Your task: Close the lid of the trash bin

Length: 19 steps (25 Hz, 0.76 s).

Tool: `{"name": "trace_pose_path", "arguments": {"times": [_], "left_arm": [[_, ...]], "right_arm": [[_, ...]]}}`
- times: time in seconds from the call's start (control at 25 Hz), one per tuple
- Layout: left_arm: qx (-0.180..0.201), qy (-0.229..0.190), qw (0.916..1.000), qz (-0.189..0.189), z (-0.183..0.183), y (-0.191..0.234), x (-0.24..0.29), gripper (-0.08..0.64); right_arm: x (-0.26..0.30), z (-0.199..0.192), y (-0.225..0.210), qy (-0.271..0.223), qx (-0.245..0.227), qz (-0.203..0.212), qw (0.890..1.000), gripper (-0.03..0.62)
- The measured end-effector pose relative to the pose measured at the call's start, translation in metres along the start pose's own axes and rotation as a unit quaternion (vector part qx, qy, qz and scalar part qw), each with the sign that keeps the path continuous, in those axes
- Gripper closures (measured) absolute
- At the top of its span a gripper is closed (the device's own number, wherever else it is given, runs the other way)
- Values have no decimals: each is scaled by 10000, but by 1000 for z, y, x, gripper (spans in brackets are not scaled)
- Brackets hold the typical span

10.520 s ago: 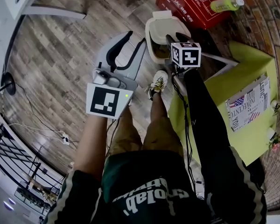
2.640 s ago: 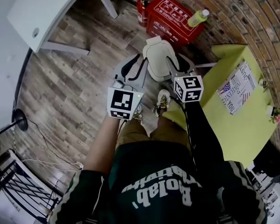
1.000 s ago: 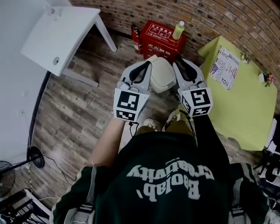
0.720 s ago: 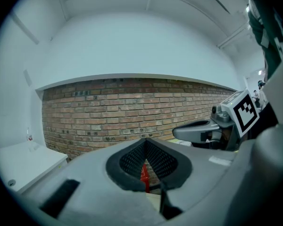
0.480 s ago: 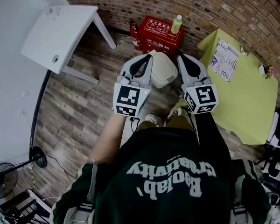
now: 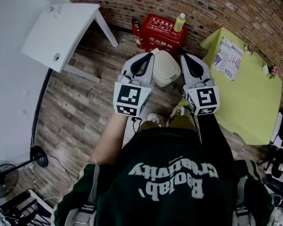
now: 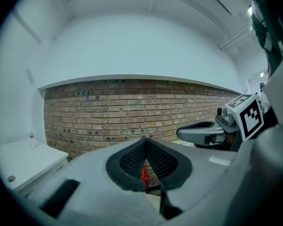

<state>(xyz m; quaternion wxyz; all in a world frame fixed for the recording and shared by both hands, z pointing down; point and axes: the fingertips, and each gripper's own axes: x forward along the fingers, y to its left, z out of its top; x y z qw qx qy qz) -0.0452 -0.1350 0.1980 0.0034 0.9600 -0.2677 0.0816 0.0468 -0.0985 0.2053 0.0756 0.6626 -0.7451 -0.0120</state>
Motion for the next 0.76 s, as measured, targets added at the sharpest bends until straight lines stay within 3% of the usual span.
{"name": "trace_pose_path", "arguments": {"times": [0.2,0.76], "left_arm": [[-162,-5,9999,-4,-3,3,-5,554],[-171,14,9998,-34,-10,9,-4,554]], "right_arm": [[0,-4,3,43,-1,-36,10000,580],[4,-11,2,140,-51,-107,9998,580]]}}
